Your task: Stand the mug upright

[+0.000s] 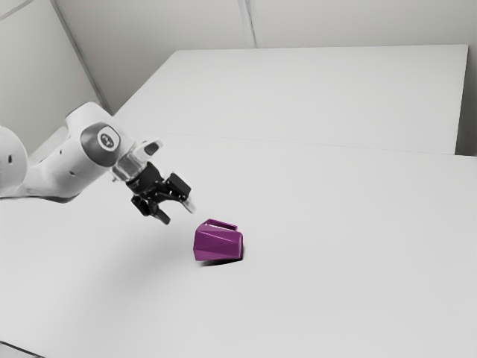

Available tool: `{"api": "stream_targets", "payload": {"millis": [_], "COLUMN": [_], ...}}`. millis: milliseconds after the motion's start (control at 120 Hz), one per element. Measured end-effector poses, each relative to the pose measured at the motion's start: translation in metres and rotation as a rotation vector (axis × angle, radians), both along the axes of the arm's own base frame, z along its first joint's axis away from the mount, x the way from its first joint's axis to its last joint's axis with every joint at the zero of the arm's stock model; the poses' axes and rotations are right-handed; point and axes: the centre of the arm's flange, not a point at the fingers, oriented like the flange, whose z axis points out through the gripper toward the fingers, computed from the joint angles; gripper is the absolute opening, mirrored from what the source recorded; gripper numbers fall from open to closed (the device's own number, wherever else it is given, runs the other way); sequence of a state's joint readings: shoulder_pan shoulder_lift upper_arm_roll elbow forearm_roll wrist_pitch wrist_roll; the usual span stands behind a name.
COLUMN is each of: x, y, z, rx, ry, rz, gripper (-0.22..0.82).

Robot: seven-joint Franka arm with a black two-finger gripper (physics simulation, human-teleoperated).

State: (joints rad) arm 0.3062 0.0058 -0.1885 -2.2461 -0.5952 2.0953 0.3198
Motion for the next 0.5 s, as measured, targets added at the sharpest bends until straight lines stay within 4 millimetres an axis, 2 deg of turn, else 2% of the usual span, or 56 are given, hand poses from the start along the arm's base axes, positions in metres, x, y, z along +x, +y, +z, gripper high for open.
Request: {"api": "stream_targets", "payload": {"millis": [133,208,500], "x": [-0.004,-0.005,-0.007], "y": [0.009,0.011,-0.009], "z": [-0.026,-0.034,-0.063], "rx": [-0.096,-0.148,-0.336], "ry": [-0.007,-0.019,-0.019], "rz": [-0.001,0.0,-0.059], "gripper": [0.6,0.6,0.6]}}
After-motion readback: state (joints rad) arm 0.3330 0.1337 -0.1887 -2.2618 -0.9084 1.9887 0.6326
